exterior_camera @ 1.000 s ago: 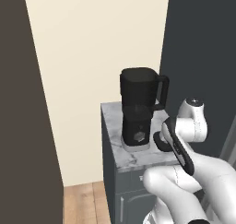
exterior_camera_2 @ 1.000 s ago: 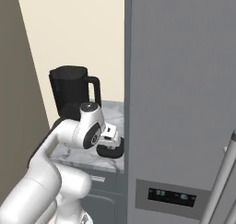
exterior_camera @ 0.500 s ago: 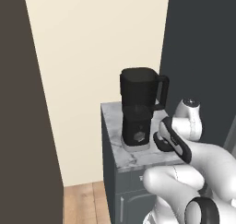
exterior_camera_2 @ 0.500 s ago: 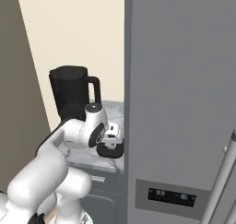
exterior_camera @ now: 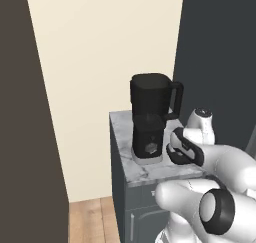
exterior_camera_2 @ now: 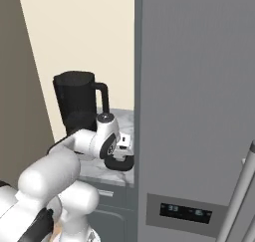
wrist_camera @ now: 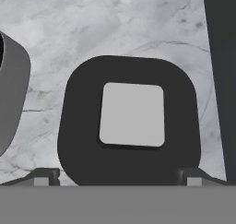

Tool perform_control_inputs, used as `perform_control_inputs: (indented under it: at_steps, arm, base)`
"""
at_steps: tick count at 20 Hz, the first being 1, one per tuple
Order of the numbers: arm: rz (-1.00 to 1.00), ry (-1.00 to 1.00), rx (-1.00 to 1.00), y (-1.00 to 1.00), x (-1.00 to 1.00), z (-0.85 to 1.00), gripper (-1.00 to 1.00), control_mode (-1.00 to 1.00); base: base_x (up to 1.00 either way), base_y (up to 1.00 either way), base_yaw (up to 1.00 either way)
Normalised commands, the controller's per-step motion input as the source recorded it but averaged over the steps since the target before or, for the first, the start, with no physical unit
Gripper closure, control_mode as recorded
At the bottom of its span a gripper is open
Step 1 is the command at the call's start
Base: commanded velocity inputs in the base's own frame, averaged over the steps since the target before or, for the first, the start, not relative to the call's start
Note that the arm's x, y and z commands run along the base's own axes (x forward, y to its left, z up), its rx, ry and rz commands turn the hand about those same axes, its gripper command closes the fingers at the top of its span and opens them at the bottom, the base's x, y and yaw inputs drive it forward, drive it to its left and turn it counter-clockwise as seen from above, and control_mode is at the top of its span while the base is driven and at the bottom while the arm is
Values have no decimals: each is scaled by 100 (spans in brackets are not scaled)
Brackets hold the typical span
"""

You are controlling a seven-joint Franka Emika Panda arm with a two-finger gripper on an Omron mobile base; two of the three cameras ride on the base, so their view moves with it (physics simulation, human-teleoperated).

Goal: Close the lid blender by securely placing the lid on top.

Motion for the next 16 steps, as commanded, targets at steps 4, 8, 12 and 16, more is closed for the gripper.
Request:
perform_control_inputs:
  at_steps: [4, 8, 12, 16]
  arm:
    - [0, 0, 0, -7, 6, -20, -100, -100]
    - [0, 0, 0, -14, 0, -12, -100, -100]
    - [0, 0, 0, -4, 13, -1, -100, -100]
    - [0, 0, 0, 0, 27, -2, -100, -100]
  base:
    - [0, 0, 0]
    - [0, 0, 0]
    - [0, 0, 0]
    - [0, 0, 0]
